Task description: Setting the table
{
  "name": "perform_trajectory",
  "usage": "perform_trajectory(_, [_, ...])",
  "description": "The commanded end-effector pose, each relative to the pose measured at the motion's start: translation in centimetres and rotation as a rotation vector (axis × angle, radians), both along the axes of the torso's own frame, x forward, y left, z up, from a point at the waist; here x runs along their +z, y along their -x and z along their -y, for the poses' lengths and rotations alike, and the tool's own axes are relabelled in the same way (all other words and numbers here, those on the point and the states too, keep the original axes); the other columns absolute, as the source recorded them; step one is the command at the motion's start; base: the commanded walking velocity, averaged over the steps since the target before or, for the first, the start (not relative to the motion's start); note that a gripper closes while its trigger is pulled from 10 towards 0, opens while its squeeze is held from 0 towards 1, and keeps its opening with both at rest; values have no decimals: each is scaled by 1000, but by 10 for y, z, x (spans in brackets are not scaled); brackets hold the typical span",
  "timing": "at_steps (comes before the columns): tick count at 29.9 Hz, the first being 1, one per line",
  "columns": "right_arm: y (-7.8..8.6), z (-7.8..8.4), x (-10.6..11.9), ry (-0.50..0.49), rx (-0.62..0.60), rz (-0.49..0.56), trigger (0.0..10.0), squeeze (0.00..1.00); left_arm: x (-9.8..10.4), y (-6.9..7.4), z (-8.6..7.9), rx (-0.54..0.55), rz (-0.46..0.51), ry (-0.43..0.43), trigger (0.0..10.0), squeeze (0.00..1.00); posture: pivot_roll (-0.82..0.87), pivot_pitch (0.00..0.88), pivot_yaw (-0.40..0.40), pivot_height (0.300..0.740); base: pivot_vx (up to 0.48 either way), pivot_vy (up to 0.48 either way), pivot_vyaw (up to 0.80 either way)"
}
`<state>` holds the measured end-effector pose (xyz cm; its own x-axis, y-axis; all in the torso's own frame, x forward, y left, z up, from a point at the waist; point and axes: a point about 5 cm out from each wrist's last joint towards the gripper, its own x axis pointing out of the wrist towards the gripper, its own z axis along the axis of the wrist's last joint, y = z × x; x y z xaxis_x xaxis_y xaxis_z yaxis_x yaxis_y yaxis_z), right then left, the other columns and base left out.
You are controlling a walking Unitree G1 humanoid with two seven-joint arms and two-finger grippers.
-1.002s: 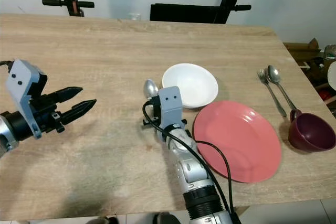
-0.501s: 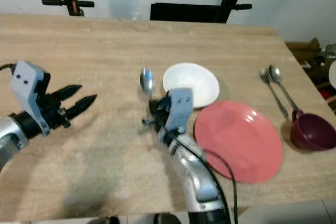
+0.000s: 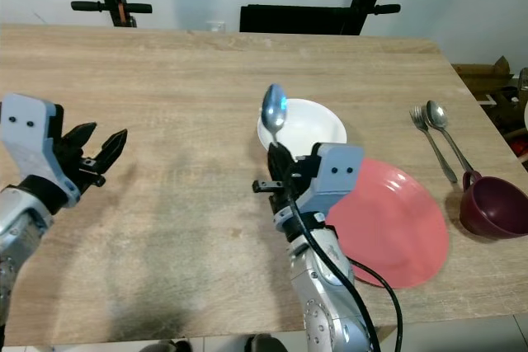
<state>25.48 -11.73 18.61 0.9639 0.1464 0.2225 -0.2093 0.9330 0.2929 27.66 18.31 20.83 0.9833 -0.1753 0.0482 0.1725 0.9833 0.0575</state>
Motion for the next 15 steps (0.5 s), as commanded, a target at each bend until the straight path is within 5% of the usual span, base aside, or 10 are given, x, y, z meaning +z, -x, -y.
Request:
perform_trajectory(1, [-1, -5, 5, -66, -20, 15, 10000, 0, -6, -1, 2, 22, -13, -13, 10000, 0, -29, 57, 61, 740, 0, 0, 0])
perform_trajectory(5, [-2, -2, 5, -59, -39, 11, 10000, 0, -6, 0, 8, 26, -8, -12, 10000, 0, -32, 56, 57, 740, -70, 0, 0])
perform_trajectory(15, [-3, 3, 1, -53, -69, -6, 10000, 0, -6, 1, 13, 10, 0, -2, 10000, 0, -37, 56, 57, 740, -412, 0, 0])
